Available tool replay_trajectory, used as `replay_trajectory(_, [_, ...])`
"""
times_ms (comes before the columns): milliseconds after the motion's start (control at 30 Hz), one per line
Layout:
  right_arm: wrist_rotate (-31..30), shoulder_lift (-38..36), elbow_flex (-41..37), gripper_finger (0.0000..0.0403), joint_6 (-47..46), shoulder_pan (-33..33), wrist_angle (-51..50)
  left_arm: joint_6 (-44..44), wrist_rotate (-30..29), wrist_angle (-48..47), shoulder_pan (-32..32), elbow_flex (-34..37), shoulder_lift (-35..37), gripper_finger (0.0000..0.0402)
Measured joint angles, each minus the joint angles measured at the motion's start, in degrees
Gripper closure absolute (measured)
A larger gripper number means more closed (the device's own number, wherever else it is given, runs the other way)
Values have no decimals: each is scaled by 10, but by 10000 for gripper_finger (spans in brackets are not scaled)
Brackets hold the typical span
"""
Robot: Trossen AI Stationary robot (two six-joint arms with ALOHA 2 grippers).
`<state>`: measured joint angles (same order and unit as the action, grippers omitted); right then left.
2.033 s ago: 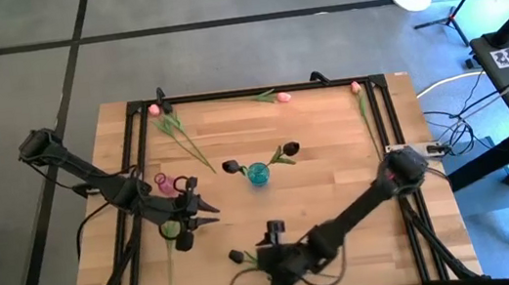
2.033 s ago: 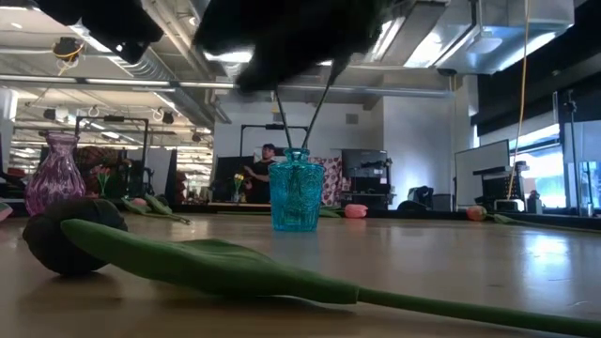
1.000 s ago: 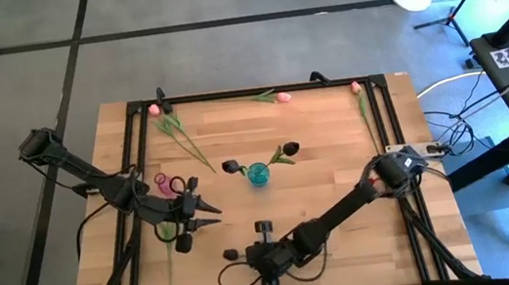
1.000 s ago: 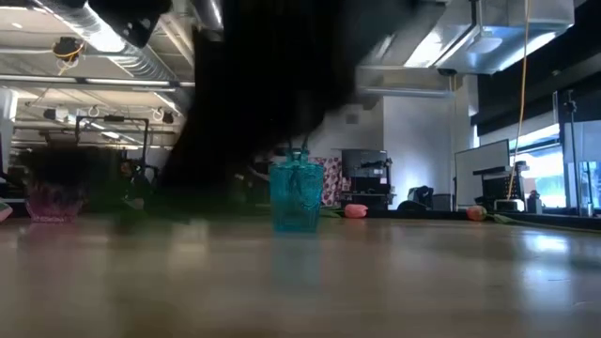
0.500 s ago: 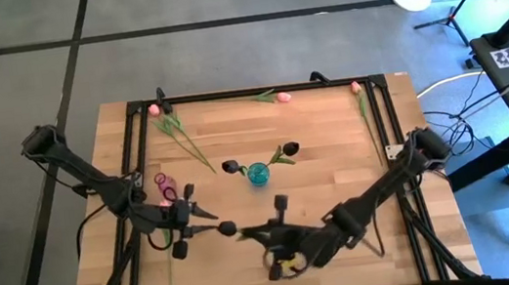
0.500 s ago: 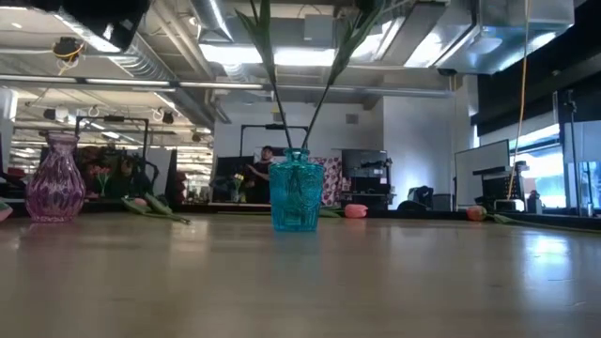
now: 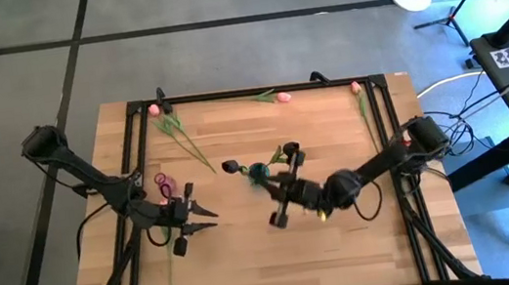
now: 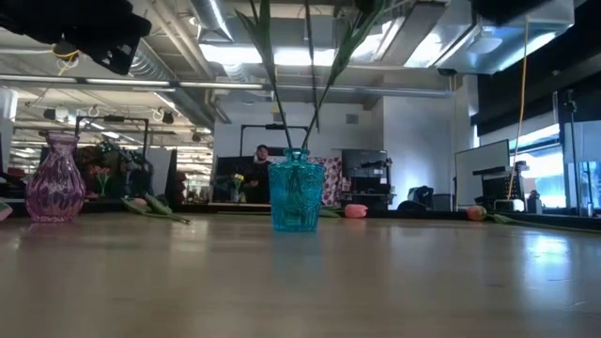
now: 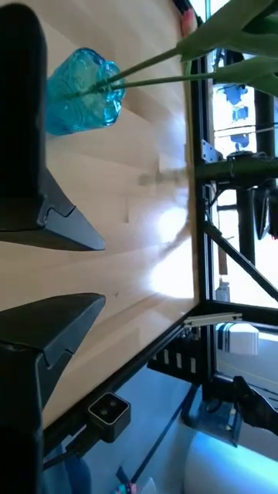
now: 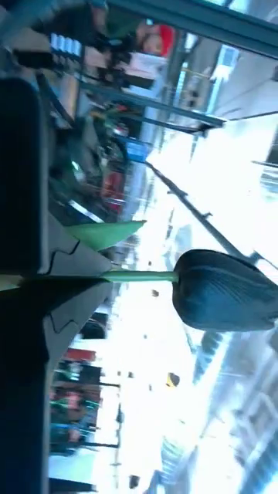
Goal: Sort flowers into vase by color
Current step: Put the bottom black tulip into the blue vase
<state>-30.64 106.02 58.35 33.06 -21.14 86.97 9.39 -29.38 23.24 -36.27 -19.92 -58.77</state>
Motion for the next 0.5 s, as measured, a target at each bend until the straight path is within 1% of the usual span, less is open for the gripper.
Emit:
replay_trajectory(67, [30, 0, -8, 401, 1, 24, 17, 0, 0, 0, 2, 0, 0, 305])
replay_trajectory(200, [72, 0, -9, 401, -9, 65, 10, 4, 0, 0, 4, 0, 0, 305])
replay_trajectory(367, [108, 0, -9, 401, -12, 94, 6, 15, 0, 0, 3, 0, 0, 305])
replay_trajectory(500, [118, 0, -9, 401, -22, 105, -13, 20, 0, 0, 3, 0, 0, 305])
